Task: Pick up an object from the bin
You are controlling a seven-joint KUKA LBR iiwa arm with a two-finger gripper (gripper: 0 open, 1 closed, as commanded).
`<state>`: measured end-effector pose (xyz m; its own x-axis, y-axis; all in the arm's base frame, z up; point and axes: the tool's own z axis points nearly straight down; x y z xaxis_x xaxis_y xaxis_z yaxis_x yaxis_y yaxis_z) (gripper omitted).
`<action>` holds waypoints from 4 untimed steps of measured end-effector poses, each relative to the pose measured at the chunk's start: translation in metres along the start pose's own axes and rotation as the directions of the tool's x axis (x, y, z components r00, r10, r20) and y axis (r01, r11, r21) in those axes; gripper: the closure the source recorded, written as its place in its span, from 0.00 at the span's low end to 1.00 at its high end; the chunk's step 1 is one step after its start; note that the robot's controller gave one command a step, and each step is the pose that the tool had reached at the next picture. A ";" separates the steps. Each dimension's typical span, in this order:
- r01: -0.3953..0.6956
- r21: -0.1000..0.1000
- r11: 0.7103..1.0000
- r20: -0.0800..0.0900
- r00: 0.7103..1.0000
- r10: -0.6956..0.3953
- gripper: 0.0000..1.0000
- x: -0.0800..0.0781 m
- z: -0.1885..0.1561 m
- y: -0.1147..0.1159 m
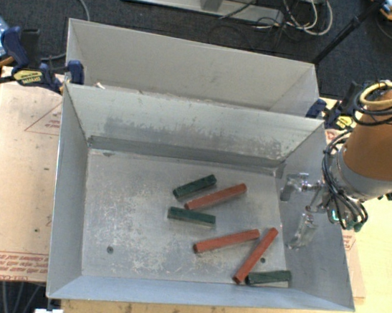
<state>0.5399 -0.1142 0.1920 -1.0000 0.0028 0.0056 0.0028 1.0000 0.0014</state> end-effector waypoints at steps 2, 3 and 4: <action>0.122 0.002 0.993 0.013 0.992 -0.122 0.00 -0.044 0.121 -0.013; 0.127 0.001 0.992 0.004 0.992 -0.127 0.00 0.019 0.122 -0.026; 0.108 0.003 0.994 0.011 0.994 -0.108 0.00 -0.007 0.122 -0.032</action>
Offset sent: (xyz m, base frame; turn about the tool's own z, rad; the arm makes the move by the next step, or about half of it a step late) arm -0.0126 -0.0272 -0.1220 -0.0825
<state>0.5463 -0.1458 0.0702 -0.9944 -0.1052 -0.0053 -0.1052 0.9944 -0.0007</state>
